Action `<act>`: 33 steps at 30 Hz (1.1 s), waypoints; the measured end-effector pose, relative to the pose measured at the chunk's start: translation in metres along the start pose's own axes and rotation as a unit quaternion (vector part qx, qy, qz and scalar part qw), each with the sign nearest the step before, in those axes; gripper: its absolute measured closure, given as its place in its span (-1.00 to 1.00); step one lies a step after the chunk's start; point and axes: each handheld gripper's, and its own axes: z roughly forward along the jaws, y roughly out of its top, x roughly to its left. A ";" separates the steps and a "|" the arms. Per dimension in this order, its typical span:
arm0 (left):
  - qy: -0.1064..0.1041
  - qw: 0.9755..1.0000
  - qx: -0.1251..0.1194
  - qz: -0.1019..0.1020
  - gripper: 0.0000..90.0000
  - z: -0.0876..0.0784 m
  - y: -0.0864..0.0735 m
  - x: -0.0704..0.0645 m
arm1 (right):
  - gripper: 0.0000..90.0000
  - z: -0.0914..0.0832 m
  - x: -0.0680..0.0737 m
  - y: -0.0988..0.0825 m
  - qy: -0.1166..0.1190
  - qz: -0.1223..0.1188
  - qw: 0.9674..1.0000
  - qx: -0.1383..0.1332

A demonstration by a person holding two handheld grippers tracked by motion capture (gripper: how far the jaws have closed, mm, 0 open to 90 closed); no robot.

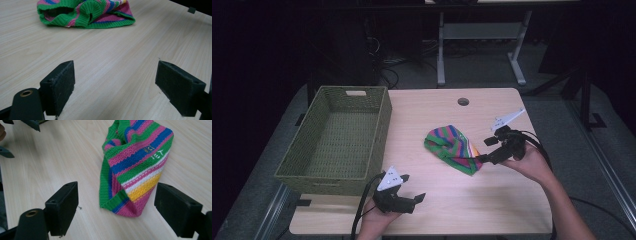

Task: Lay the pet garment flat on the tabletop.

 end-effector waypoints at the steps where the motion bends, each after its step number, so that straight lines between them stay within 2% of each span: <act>1: 0.000 1.000 -0.001 -0.001 -0.65 0.000 0.000 0.000 | -0.58 0.003 -0.002 0.003 0.002 0.003 1.000 0.003; 12: -0.002 1.000 -0.005 -0.005 -0.65 -0.001 0.000 0.002 | -0.57 0.024 -0.017 0.031 0.006 -0.003 1.000 0.020; 17: 0.000 1.000 -0.005 -0.002 -0.65 -0.002 0.000 0.002 | -0.57 0.031 -0.018 0.038 0.003 -0.002 1.000 0.026; 19: -0.002 1.000 -0.007 -0.006 -0.65 -0.003 0.000 0.002 | -0.57 0.034 -0.018 0.042 0.005 -0.001 1.000 0.024; 24: -0.005 1.000 -0.005 -0.004 -0.65 -0.001 0.001 0.001 | -0.57 0.046 -0.019 0.050 0.005 -0.002 0.999 0.042; 33: -0.006 1.000 -0.008 -0.007 -0.65 -0.002 0.001 0.002 | -0.57 0.062 -0.021 0.056 0.008 -0.001 0.999 0.052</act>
